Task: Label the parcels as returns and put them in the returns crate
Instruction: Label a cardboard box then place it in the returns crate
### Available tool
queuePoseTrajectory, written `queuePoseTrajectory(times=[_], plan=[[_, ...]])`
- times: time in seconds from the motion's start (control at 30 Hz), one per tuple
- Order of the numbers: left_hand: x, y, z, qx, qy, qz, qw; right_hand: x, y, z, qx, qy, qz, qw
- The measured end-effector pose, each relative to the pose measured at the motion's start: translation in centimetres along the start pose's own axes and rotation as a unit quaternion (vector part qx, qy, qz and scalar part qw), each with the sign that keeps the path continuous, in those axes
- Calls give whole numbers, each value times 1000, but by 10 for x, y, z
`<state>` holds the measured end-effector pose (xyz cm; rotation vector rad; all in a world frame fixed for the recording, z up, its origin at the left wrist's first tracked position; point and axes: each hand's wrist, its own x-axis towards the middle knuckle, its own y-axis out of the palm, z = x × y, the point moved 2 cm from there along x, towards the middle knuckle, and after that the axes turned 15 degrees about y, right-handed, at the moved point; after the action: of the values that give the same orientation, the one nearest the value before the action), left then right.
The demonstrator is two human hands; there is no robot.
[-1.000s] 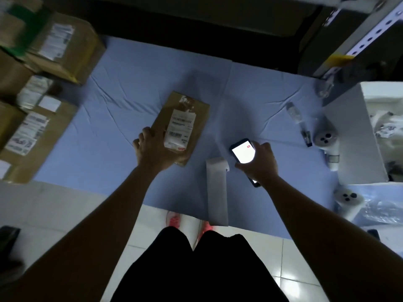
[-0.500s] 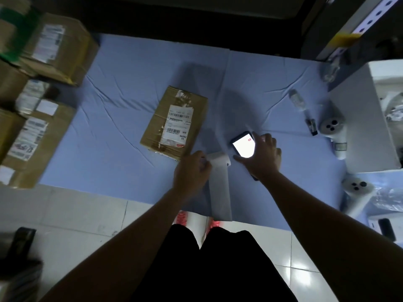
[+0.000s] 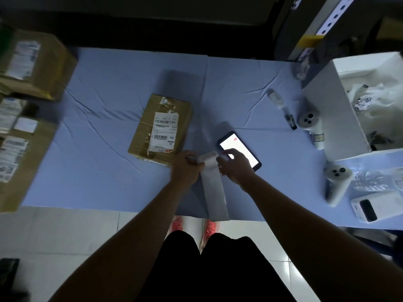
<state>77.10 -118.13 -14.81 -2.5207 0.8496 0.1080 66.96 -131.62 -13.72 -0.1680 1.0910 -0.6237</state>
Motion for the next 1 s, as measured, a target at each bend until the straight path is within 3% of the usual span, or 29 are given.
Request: queuePoseTrajectory(times=[0.23, 0.47, 0.7, 0.8, 1.0], plan=[[10, 0, -4, -48, 58, 66, 995, -7, 4, 14, 104, 22, 60, 993], [4, -9, 1, 65, 123, 142, 980, -2, 13, 12, 152, 25, 82, 985], [1, -5, -10, 325, 244, 85, 910, -5, 11, 12, 202, 25, 52, 978], [7, -4, -17, 329, 319, 30, 888, -8, 5, 15, 219, 12, 64, 974], [14, 1, -19, 282, 377, 58, 880, -10, -3, 16, 224, -20, 77, 971]])
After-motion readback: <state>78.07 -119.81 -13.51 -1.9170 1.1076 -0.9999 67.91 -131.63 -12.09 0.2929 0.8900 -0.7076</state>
